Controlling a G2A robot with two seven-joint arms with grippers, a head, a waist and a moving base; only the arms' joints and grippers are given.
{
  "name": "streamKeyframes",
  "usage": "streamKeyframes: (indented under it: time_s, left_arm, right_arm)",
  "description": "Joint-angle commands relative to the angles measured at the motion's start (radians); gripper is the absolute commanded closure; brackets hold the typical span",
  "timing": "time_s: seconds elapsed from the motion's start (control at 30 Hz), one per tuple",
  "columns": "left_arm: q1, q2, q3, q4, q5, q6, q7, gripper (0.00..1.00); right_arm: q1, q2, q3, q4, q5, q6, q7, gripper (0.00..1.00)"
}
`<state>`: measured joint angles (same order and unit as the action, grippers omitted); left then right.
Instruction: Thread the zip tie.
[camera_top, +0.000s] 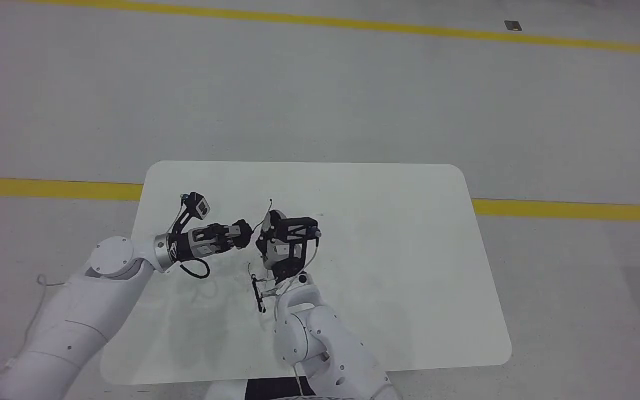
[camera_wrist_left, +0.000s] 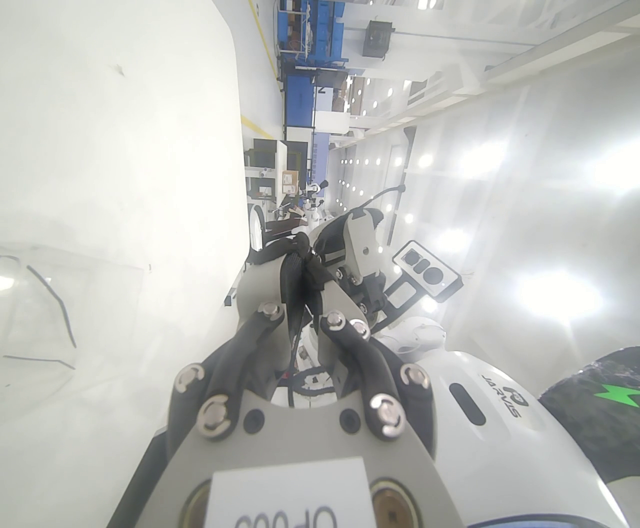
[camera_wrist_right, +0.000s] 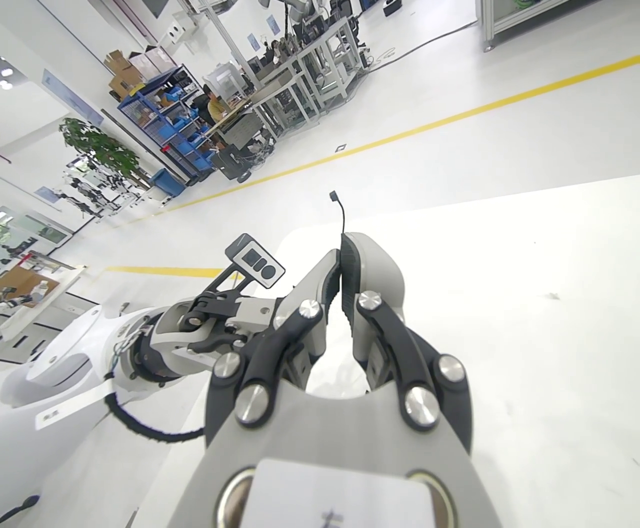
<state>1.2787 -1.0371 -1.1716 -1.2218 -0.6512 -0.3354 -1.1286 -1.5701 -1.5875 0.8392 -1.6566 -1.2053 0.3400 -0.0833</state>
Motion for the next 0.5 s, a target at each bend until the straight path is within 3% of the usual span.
streamKeyframes:
  time_s: [0.0,0.47]
  left_arm:
    - [0.0,0.0,0.0,0.0,0.0,0.0,0.0,1.0]
    - [0.0,0.0,0.0,0.0,0.0,0.0,0.0,1.0]
  right_arm:
    - [0.0,-0.001,0.0,0.0,-0.001,0.0,0.001,1.0]
    - [-0.008,-0.007,0.018,0.002,-0.024,0.0,0.008,1.0]
